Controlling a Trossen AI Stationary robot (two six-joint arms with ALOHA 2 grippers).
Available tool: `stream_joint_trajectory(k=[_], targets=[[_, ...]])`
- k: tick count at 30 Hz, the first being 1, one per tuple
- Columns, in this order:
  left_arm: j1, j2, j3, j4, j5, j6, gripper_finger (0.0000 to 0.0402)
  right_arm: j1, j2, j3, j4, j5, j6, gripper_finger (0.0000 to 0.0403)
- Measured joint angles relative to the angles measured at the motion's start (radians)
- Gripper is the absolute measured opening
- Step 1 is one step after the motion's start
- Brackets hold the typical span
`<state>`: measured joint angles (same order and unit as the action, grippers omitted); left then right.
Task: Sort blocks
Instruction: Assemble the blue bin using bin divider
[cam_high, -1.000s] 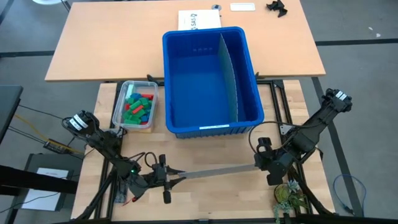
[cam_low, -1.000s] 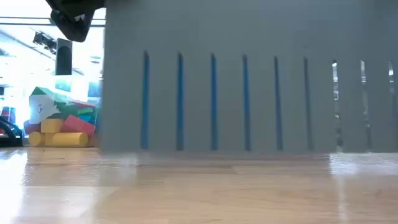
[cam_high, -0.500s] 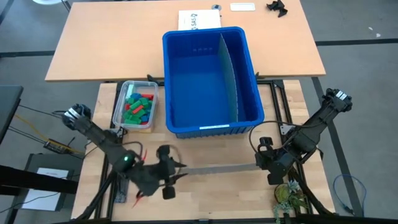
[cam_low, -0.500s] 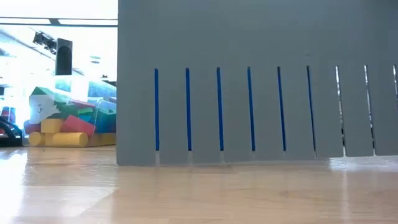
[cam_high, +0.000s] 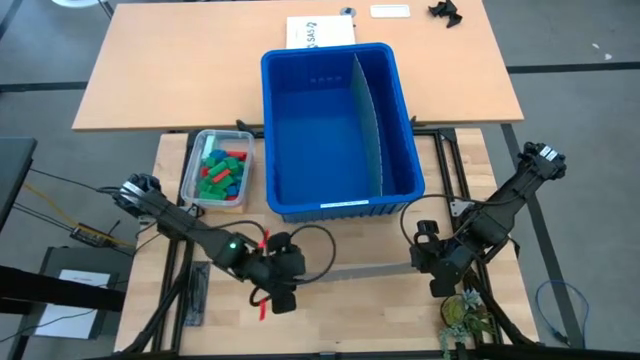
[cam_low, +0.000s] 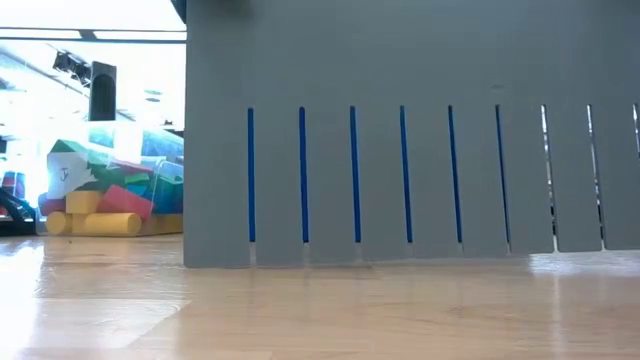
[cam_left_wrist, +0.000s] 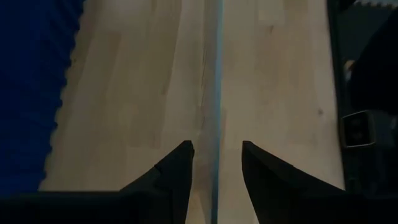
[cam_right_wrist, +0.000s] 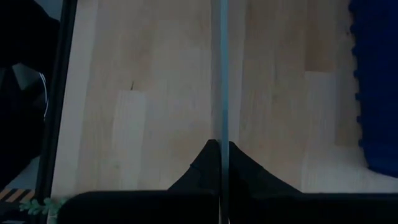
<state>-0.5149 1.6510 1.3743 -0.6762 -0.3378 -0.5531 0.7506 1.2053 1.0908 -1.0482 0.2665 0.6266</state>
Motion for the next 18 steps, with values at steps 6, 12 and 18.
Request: stream_joint_trajectory(k=[6, 12, 18], targets=[[0.002, 0.024, 0.000, 0.000, -0.013, 0.032, 0.0097, 0.000, 0.000, 0.000, 0.005, 0.001, 0.000, 0.0001], [0.000, 0.025, 0.072, -0.070, -0.065, 0.078, 0.0015, 0.000, 0.001, 0.051, -0.020, -0.008, 0.001, 0.0001], [-0.005, 0.024, 0.335, -0.291, -0.072, 0.135, 0.0015, -0.020, -0.001, 0.362, -0.225, -0.017, -0.025, 0.0001]])
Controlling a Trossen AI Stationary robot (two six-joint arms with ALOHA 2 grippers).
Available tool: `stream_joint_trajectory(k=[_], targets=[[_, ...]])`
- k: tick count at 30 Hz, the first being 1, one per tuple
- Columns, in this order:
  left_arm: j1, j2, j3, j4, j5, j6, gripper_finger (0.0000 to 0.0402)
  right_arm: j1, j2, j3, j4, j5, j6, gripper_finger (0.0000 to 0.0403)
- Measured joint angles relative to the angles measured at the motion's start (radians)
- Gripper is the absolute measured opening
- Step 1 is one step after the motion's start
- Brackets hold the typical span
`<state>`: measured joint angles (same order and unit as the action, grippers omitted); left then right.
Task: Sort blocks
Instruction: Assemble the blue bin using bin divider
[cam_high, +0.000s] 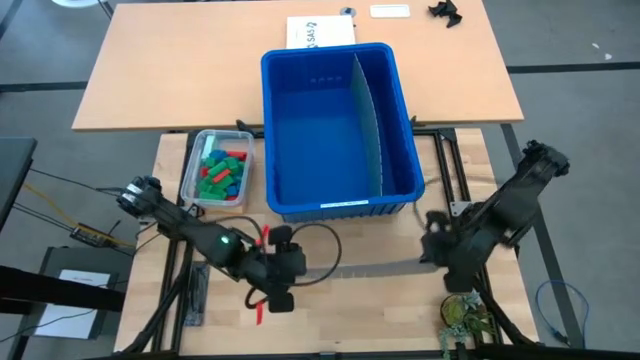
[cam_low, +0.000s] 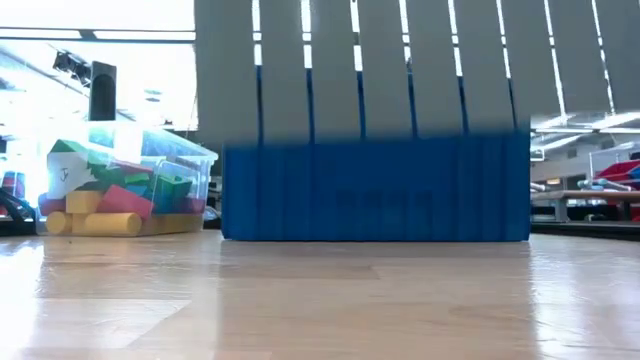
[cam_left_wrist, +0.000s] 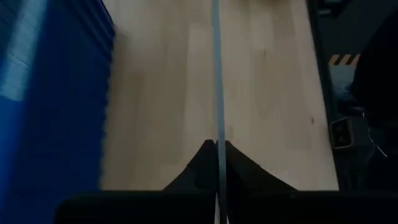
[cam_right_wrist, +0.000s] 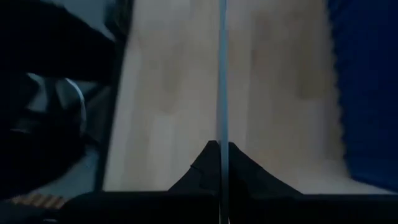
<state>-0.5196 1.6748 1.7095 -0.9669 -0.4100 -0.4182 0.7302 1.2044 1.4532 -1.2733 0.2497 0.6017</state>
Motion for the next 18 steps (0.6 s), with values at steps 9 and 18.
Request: stream_joint_trajectory(k=[9, 18], targets=[[0.080, -0.004, 0.422, -0.318, -0.217, 0.283, 0.0014, -0.176, -0.006, 0.407, -0.130, 0.131, -0.291, 0.0001], [0.270, -0.003, 0.596, -0.481, -0.304, 0.367, 0.0014, -0.542, -0.002, 0.491, -0.109, 0.225, -0.709, 0.0001]])
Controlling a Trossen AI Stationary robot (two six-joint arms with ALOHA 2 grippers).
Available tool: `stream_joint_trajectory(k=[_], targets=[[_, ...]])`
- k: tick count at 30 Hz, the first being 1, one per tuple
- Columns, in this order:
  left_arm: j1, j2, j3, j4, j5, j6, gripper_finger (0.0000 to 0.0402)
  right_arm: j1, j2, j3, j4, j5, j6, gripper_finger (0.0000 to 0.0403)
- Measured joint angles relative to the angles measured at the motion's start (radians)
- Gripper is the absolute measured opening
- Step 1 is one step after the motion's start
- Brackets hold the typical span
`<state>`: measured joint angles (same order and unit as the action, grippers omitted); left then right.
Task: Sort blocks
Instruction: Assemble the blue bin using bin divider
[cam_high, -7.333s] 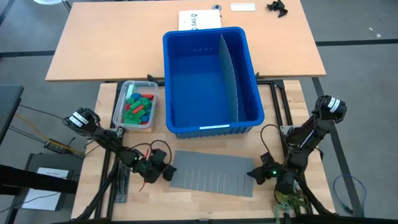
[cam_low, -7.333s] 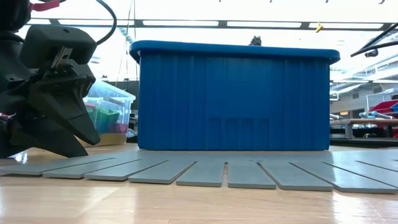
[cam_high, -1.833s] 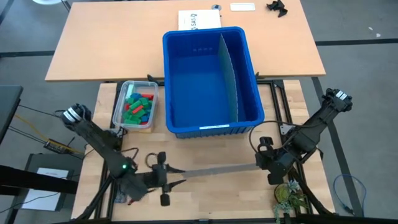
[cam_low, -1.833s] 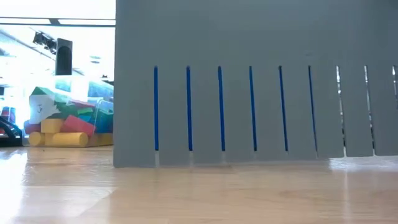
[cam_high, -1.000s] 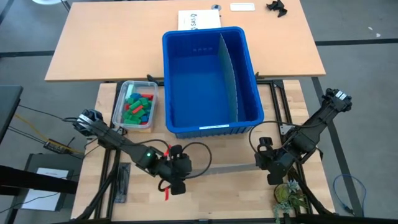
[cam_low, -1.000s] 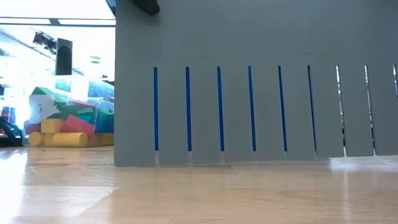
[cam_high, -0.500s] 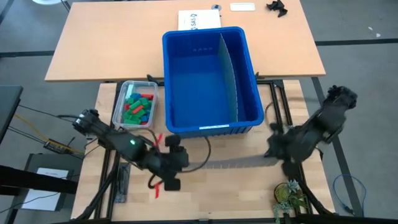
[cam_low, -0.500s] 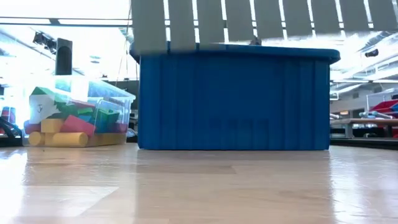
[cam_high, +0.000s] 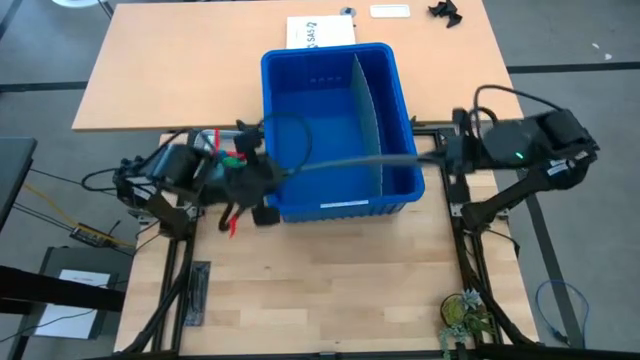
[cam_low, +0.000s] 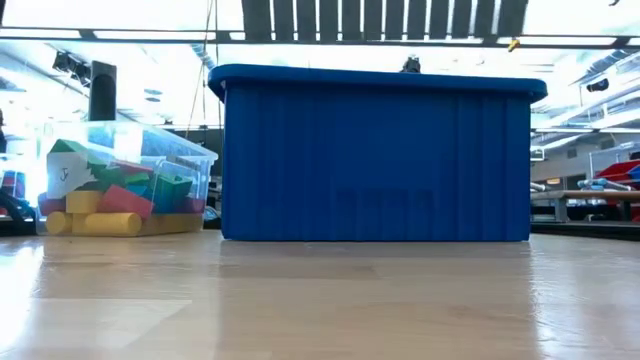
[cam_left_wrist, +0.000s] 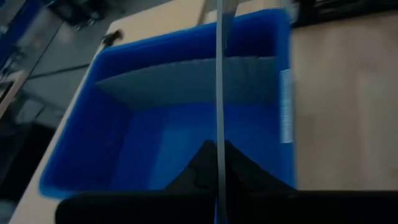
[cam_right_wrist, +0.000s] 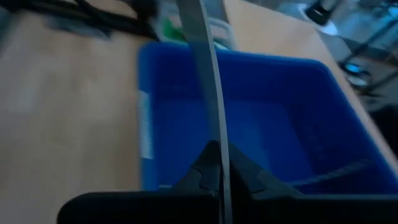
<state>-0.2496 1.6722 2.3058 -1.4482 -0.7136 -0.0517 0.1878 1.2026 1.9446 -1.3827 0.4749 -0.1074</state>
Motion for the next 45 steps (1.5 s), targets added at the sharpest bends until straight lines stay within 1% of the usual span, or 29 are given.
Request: stream_joint_trajectory(k=[4, 8, 10, 14, 19, 21, 23, 28, 31, 33, 37, 41, 45], targets=[[0.090, 0.002, -0.011, -0.027, 0.016, 0.001, 0.0013, -0.184, 0.022, -0.005, 0.009, -0.108, -0.138, 0.0001], [0.199, 0.002, -0.047, -0.028, 0.088, 0.028, 0.0013, -0.344, 0.047, -0.006, 0.003, -0.220, -0.223, 0.0001], [0.255, 0.003, -0.066, -0.020, 0.165, 0.071, 0.0013, -0.409, 0.051, -0.007, -0.002, -0.294, -0.261, 0.0001], [0.376, 0.003, -0.085, -0.014, 0.379, 0.189, 0.0013, -0.533, 0.054, -0.007, 0.004, -0.445, -0.351, 0.0001], [0.486, 0.003, -0.085, -0.014, 0.474, 0.334, 0.0013, -0.673, 0.087, -0.007, 0.015, -0.610, -0.407, 0.0001], [0.527, 0.003, -0.085, -0.031, 0.522, 0.376, 0.0013, -0.701, 0.108, -0.007, 0.040, -0.653, -0.417, 0.0001], [0.561, 0.003, -0.085, -0.047, 0.543, 0.415, 0.0013, -0.717, 0.130, -0.007, 0.066, -0.669, -0.421, 0.0001], [0.626, 0.002, -0.085, -0.072, 0.557, 0.489, 0.0013, -0.761, 0.175, -0.007, 0.078, -0.693, -0.424, 0.0001], [0.658, 0.003, -0.085, -0.076, 0.577, 0.493, 0.0013, -0.784, 0.199, -0.007, 0.086, -0.749, -0.417, 0.0001], [0.663, 0.003, -0.085, -0.092, 0.596, 0.493, 0.0013, -0.793, 0.209, -0.007, 0.082, -0.776, -0.417, 0.0001], [0.662, 0.003, -0.085, -0.103, 0.604, 0.469, 0.0013, -0.804, 0.215, -0.007, 0.080, -0.783, -0.426, 0.0001], [0.662, 0.003, -0.085, -0.097, 0.642, 0.440, 0.0013, -0.821, 0.204, -0.007, 0.083, -0.787, -0.428, 0.0001], [0.665, 0.003, -0.085, -0.088, 0.591, 0.443, 0.0014, -0.827, 0.199, -0.007, 0.094, -0.795, -0.418, 0.0001]])
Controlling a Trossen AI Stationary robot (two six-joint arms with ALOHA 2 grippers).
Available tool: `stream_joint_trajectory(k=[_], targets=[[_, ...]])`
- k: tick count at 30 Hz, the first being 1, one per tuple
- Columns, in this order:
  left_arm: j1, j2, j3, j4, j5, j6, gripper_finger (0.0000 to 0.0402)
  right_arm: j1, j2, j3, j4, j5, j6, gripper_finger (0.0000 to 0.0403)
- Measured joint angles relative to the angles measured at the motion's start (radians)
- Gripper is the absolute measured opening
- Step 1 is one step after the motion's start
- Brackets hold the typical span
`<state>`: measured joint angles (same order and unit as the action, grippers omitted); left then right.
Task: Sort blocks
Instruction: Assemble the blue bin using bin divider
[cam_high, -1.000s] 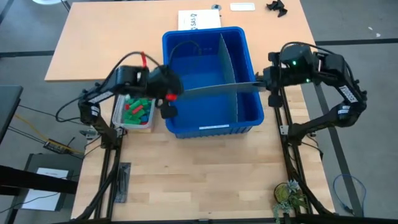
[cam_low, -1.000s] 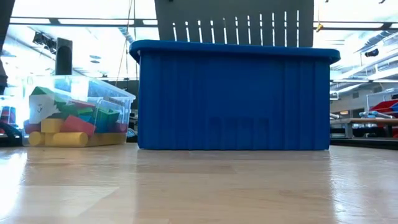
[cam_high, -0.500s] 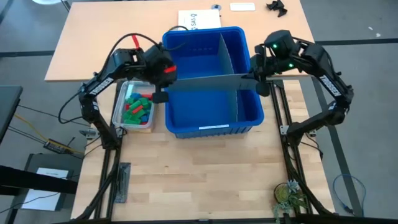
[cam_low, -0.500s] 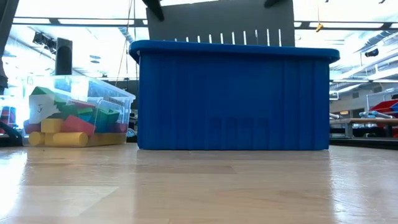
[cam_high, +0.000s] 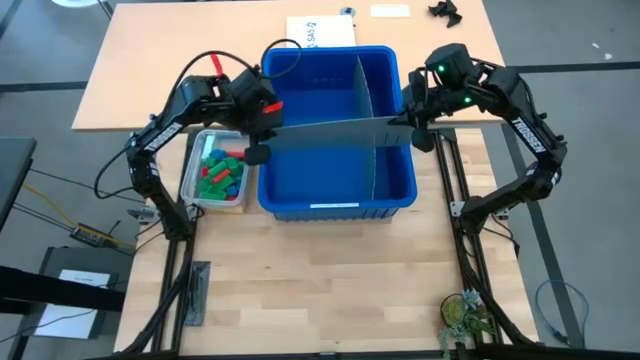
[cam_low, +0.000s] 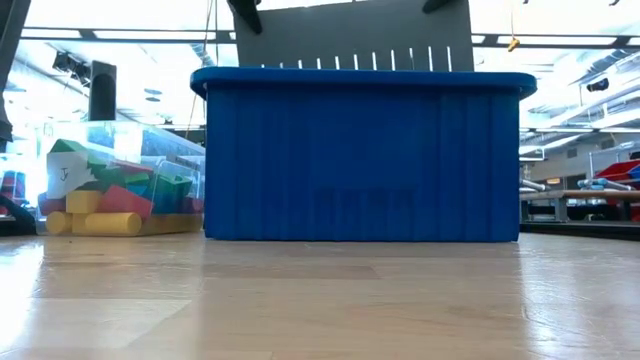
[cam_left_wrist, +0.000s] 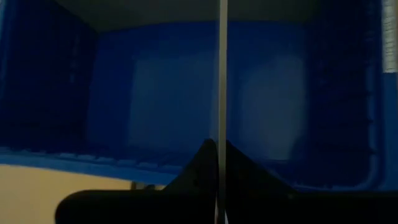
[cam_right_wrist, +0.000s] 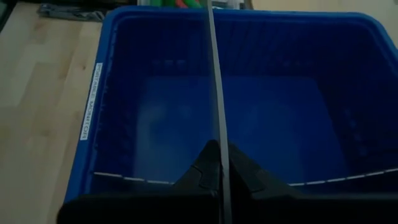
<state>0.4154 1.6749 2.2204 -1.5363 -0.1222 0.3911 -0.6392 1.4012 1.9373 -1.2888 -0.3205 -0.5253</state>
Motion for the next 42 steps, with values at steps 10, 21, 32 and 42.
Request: stream_joint_trajectory(k=[10, 21, 32, 42], targets=[[0.025, 0.000, 0.000, -0.035, 0.035, 0.031, 0.0015, 0.003, 0.008, 0.000, 0.033, -0.042, 0.054, 0.0001], [0.050, 0.000, 0.000, -0.047, -0.014, 0.047, 0.0016, 0.001, 0.067, 0.000, 0.038, -0.043, 0.054, 0.0001], [0.055, -0.001, 0.004, -0.043, 0.030, 0.044, 0.0016, 0.001, 0.055, 0.000, 0.035, -0.054, 0.062, 0.0001], [0.109, -0.002, 0.005, -0.036, 0.031, 0.054, 0.0017, 0.027, 0.069, 0.000, 0.043, -0.062, 0.105, 0.0002]])
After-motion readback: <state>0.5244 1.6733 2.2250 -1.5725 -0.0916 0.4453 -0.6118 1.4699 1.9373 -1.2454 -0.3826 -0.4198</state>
